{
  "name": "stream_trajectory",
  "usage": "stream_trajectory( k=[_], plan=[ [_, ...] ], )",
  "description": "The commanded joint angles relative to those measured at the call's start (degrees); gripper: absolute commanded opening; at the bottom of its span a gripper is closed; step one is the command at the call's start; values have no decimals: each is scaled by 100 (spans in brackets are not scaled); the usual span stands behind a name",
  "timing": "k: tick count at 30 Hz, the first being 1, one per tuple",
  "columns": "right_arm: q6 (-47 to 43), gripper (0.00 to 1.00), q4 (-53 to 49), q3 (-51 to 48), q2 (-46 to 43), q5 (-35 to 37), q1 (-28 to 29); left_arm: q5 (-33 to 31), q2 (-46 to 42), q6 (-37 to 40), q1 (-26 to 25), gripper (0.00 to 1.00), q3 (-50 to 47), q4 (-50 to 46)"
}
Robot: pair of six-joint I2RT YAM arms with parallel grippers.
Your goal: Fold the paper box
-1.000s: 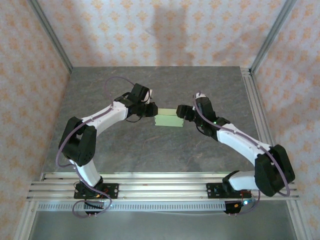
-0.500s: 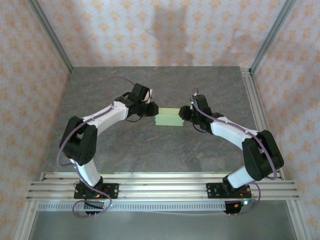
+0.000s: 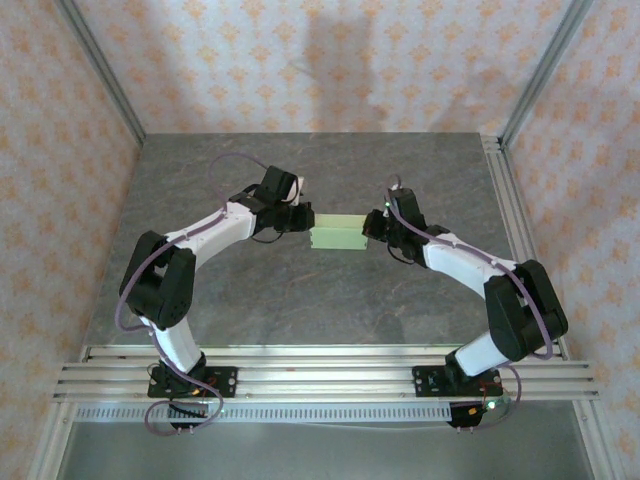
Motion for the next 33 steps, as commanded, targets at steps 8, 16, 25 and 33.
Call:
stream_trajectory(
  k=[8, 16, 25, 33],
  plan=[
    [-144, 52, -86, 49, -259, 52, 96, -79, 37, 64, -56, 47, -54, -470],
    [-1175, 81, -667, 557, -270, 336, 47, -346, -155, 543, -56, 86, 776, -498],
    [-1591, 88, -940, 425, -811, 128, -630, 353, 218, 4378, -192, 97, 1672, -1265],
    [-1325, 88, -956, -174, -1414, 121, -849, 991, 1138, 6725, -327, 90, 2797, -2632]
  ],
)
